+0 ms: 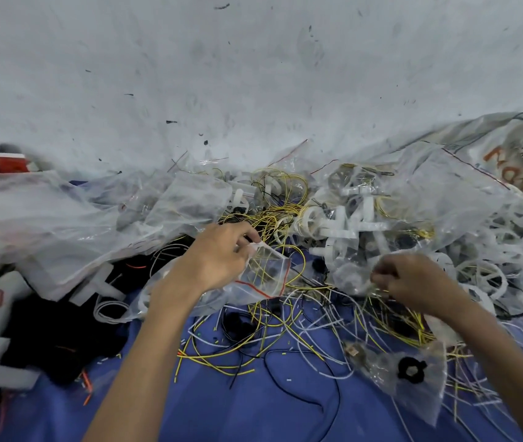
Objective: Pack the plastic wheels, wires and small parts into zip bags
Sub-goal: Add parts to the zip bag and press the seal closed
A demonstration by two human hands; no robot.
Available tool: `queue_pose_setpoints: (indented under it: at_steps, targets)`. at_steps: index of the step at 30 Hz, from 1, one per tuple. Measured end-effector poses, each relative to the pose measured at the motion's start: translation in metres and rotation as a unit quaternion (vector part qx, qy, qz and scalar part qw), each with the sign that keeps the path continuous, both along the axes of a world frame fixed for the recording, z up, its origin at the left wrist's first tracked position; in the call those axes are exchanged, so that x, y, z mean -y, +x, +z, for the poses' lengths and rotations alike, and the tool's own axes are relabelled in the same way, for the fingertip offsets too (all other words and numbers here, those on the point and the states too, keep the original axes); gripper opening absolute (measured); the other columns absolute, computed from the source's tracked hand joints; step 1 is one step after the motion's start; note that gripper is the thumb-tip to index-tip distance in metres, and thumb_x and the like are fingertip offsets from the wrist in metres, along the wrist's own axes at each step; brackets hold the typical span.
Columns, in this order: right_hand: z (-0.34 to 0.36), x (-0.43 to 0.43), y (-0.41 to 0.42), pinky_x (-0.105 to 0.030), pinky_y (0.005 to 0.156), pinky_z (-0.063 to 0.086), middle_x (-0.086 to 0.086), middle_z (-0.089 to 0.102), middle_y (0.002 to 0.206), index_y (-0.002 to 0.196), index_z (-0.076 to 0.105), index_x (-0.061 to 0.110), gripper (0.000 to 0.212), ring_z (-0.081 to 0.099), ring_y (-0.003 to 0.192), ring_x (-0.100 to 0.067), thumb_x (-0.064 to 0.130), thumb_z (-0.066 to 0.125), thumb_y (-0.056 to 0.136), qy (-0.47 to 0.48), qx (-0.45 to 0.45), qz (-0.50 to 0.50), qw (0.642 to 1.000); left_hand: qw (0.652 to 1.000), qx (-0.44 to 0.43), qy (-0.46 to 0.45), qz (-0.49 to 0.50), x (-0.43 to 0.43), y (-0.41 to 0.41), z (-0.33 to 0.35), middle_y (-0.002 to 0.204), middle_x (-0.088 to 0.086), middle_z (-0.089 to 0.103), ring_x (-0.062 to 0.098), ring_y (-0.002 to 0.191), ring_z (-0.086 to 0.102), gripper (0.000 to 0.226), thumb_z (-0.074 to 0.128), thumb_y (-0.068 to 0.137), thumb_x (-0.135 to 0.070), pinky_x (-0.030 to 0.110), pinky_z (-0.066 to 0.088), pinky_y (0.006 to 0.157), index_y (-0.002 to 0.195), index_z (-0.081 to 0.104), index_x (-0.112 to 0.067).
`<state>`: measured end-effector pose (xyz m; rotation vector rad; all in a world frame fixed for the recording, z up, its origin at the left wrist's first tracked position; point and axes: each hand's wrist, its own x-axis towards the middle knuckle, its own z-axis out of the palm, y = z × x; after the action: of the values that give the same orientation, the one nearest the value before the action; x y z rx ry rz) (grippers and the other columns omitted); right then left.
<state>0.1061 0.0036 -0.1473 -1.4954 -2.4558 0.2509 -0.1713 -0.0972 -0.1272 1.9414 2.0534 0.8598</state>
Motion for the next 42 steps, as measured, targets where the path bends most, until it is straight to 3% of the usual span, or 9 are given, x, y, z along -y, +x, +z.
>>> queue_pose_setpoints:
  at_steps: [6, 13, 18, 23, 25, 28, 35, 39, 42]
  targets:
    - [0.075, -0.001, -0.029, -0.007, 0.051, 0.042, 0.003, 0.069, 0.07, 0.083, 0.071, 0.012, 0.003, 0.062, 0.057, 0.002, 0.012, 0.069, 0.081, -0.068, -0.22, 0.072, 0.971, 1.0, -0.003, -0.015, -0.002, 0.0, 0.0, -0.002, 0.106, -0.002, 0.068, 0.001, 0.077, 0.056, 0.02, 0.052, 0.094, -0.018, 0.0, 0.034, 0.06, 0.111, 0.062, -0.023]
    - [0.128, 0.003, -0.063, -0.008, 0.05, 0.042, 0.01, 0.065, 0.052, 0.073, 0.068, 0.015, 0.015, 0.054, 0.05, 0.002, 0.005, 0.064, 0.084, -0.023, -0.41, 0.148, 0.9, 1.0, -0.022, -0.007, 0.01, 0.005, -0.001, 0.002, 0.111, -0.005, 0.065, 0.01, 0.094, 0.058, 0.021, 0.051, 0.094, -0.024, 0.023, 0.042, 0.079, 0.112, 0.061, -0.026]
    - [0.107, 0.003, -0.079, -0.017, 0.056, 0.053, 0.0, 0.067, 0.072, 0.076, 0.066, 0.015, 0.018, 0.061, 0.061, 0.0, 0.003, 0.059, 0.087, -0.091, -0.487, 0.162, 0.853, 0.998, -0.047, -0.044, -0.006, 0.004, 0.005, 0.004, 0.133, -0.002, 0.049, 0.013, 0.114, 0.051, 0.044, 0.057, 0.089, -0.04, 0.036, 0.041, 0.1, 0.13, 0.047, -0.027]
    - [0.086, 0.004, -0.085, -0.018, 0.054, 0.052, 0.007, 0.071, 0.076, 0.08, 0.065, 0.015, 0.018, 0.062, 0.066, 0.0, 0.002, 0.057, 0.088, -0.165, -0.504, 0.214, 0.82, 0.966, 0.255, 0.022, -0.024, 0.001, 0.021, 0.009, 0.121, -0.014, 0.056, 0.002, 0.118, 0.05, 0.095, 0.061, 0.075, -0.059, 0.026, 0.04, 0.097, 0.149, 0.012, -0.026]
    - [0.08, 0.004, -0.09, -0.018, 0.053, 0.051, 0.009, 0.071, 0.076, 0.078, 0.067, 0.018, 0.02, 0.061, 0.065, 0.0, 0.003, 0.058, 0.086, -0.173, -0.509, 0.231, 0.811, 0.936, 0.348, 0.039, -0.033, -0.002, 0.027, 0.006, 0.11, -0.014, 0.064, 0.001, 0.109, 0.056, 0.083, 0.061, 0.084, -0.045, 0.023, 0.043, 0.092, 0.149, 0.014, -0.023]
    - [0.072, 0.003, -0.091, -0.018, 0.054, 0.05, 0.01, 0.07, 0.077, 0.073, 0.073, 0.024, 0.013, 0.059, 0.066, 0.001, 0.015, 0.065, 0.078, -0.186, -0.509, 0.256, 0.801, 0.908, 0.405, 0.097, -0.041, -0.006, 0.03, 0.003, 0.088, -0.007, 0.074, 0.002, 0.086, 0.066, 0.025, 0.056, 0.092, -0.023, 0.015, 0.049, 0.073, 0.116, 0.054, -0.018]
    - [0.042, -0.028, -0.075, -0.019, 0.062, 0.053, 0.003, 0.066, 0.08, 0.073, 0.073, 0.023, 0.021, 0.063, 0.072, -0.008, 0.005, 0.067, 0.082, -0.152, -0.52, 0.151, 0.827, 0.882, 0.42, 0.198, 0.083, -0.008, 0.024, 0.006, 0.066, -0.011, 0.072, 0.002, 0.062, 0.066, 0.013, 0.059, 0.092, -0.017, 0.012, 0.053, 0.062, 0.081, 0.065, -0.019]
    - [0.022, -0.036, -0.075, -0.032, 0.084, 0.046, -0.01, 0.061, 0.109, 0.107, 0.067, 0.019, 0.019, 0.056, 0.103, -0.025, 0.023, 0.061, 0.089, 0.068, -0.204, -0.041, 0.976, 0.857, 0.437, 0.242, 0.124, -0.009, 0.023, 0.005, 0.065, -0.012, 0.071, 0.002, 0.061, 0.068, 0.015, 0.058, 0.092, -0.014, 0.007, 0.047, 0.056, 0.079, 0.063, -0.016]
    - [0.024, -0.012, -0.083, -0.025, 0.079, 0.049, 0.008, 0.064, 0.102, 0.105, 0.067, 0.026, 0.024, 0.062, 0.095, -0.013, 0.04, 0.055, 0.09, 0.037, -0.335, 0.051, 0.94, 0.85, 0.444, 0.257, 0.124, -0.009, 0.022, 0.004, 0.071, -0.01, 0.073, 0.004, 0.067, 0.069, 0.012, 0.057, 0.093, -0.016, 0.01, 0.05, 0.061, 0.082, 0.062, -0.014]
